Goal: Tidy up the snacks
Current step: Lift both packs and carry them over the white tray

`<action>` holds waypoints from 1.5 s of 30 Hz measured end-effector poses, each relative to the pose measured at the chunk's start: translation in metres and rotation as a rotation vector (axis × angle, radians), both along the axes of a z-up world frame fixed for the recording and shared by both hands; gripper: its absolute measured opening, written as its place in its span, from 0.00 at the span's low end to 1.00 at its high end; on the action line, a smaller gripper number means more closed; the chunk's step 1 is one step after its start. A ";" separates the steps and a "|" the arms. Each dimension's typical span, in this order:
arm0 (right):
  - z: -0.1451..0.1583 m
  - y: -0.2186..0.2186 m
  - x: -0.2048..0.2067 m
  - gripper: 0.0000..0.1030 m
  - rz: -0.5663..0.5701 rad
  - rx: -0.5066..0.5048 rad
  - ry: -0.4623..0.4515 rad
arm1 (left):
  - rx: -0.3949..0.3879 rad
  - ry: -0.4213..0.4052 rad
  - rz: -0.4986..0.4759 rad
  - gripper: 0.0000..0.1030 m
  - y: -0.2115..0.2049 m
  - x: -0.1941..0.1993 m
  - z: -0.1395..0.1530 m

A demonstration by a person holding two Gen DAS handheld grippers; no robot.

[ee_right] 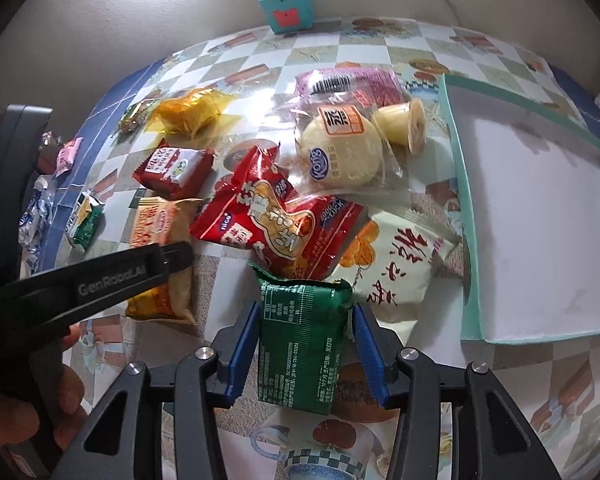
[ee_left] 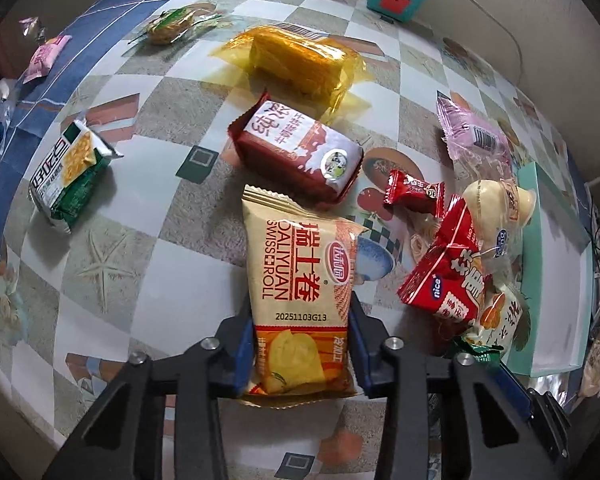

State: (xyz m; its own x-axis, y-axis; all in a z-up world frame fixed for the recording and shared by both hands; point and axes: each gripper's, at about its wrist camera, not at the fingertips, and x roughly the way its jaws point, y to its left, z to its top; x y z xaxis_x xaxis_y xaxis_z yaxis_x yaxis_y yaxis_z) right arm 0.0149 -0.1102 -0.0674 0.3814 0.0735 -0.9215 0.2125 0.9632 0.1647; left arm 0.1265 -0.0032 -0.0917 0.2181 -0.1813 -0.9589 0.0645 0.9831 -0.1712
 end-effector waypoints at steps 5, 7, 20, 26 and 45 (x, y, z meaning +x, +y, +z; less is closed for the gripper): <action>-0.007 0.003 0.000 0.50 0.014 -0.003 0.037 | 0.009 -0.007 0.005 0.38 0.018 -0.019 0.001; -0.009 0.004 0.000 0.50 0.019 -0.016 0.051 | 0.014 -0.010 -0.001 0.38 0.021 -0.025 0.002; -0.024 0.013 -0.016 0.50 0.042 -0.065 0.114 | 0.009 -0.009 0.014 0.38 0.042 -0.057 0.001; -0.020 0.008 -0.025 0.42 0.036 -0.043 0.096 | 0.007 0.017 0.031 0.37 0.048 -0.066 0.003; 0.054 -0.037 -0.034 0.42 -0.057 -0.026 -0.072 | -0.005 -0.026 0.032 0.37 0.026 -0.080 0.075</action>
